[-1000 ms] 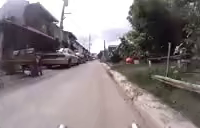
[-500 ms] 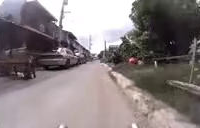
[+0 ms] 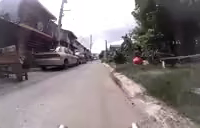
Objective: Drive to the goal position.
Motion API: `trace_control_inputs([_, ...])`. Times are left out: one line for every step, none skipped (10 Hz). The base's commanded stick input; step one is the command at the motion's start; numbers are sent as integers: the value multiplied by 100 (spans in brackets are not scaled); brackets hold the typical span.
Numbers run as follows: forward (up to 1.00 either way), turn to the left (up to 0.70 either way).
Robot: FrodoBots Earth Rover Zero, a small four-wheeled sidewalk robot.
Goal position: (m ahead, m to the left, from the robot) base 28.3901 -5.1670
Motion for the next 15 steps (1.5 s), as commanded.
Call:
trace_control_inputs([100, 2])
trace_control_inputs([100, 2])
trace_control_inputs([100, 2])
trace_control_inputs([100, 2])
trace_control_inputs([100, 2])
trace_control_inputs([100, 2])
trace_control_inputs([100, 2])
trace_control_inputs([100, 2])
trace_control_inputs([100, 2])
trace_control_inputs([100, 2])
trace_control_inputs([100, 2])
trace_control_inputs([100, 2])
trace_control_inputs([100, 2])
trace_control_inputs([100, 2])
trace_control_inputs([100, 2])
